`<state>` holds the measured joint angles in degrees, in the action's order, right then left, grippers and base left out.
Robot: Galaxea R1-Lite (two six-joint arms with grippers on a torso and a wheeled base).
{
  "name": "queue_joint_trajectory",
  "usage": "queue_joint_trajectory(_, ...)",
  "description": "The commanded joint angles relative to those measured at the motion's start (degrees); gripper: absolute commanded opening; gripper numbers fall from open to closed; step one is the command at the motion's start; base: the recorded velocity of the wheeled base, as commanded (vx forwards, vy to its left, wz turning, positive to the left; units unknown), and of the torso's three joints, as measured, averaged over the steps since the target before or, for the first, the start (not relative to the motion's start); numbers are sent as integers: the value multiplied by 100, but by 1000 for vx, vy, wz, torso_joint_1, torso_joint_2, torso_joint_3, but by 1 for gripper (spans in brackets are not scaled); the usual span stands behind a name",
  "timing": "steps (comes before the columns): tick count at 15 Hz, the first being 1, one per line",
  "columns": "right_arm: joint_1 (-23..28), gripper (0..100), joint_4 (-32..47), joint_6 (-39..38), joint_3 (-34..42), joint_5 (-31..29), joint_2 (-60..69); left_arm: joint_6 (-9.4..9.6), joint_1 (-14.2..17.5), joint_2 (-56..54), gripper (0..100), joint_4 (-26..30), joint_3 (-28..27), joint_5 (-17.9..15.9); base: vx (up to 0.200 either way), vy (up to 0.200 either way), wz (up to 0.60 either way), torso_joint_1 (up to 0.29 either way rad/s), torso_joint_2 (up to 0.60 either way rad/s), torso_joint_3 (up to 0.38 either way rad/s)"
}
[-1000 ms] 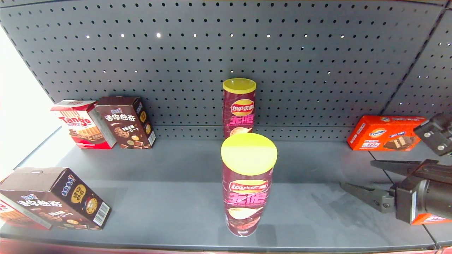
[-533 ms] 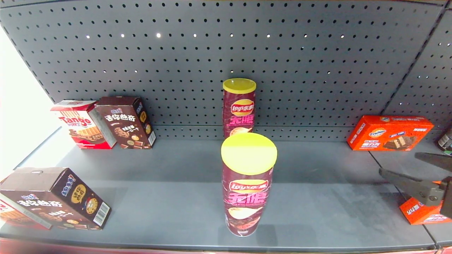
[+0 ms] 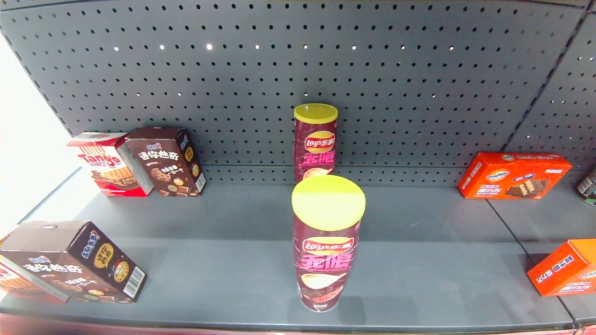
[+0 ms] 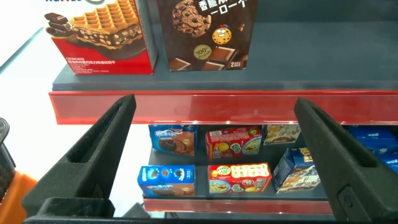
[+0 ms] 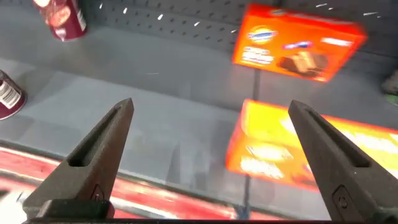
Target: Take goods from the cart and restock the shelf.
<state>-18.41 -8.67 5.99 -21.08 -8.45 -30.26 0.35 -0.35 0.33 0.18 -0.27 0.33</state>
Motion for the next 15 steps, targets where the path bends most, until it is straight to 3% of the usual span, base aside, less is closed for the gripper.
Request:
queue_joint_trajectory(1, 276, 100, 199, 52, 745, -17, 1883, 0, 0, 11, 100, -1, 0, 2, 0, 0, 0, 0, 0, 0)
queue_joint_trajectory(3, 74, 100, 322, 52, 1545, 54, 3026, 0, -9, 11, 100, -1, 0, 2, 0, 0, 0, 0, 0, 0)
queue_joint_trajectory(5, 48, 100, -206, -10, 2108, 54, 3026, 0, -17, 20, 100, -1, 0, 2, 0, 0, 0, 0, 0, 0)
queue_joint_trajectory(7, 48, 100, 506, -45, 2108, 115, 3026, 0, -9, 20, 100, -1, 0, 2, 0, 0, 0, 0, 0, 0)
queue_joint_trajectory(9, 57, 100, 568, -352, 2064, 203, 3026, 0, 0, 20, 100, -1, 0, 11, 0, 0, 0, 0, 0, 0)
queue_joint_trajectory(12, 57, 100, 506, -713, 2090, -702, 3026, 0, 9, 11, 100, -1, 0, 11, 0, 0, 0, 0, 0, 0)
queue_joint_trajectory(13, 4, 100, 506, -704, 2099, -588, 3026, 0, 9, 11, 100, -1, 0, 11, 0, 0, 0, 0, 0, 0)
queue_joint_trajectory(15, -5, 100, 594, -203, 2055, 1170, 3026, 0, 9, 11, 100, -1, 0, 11, 0, 0, 0, 0, 0, 0)
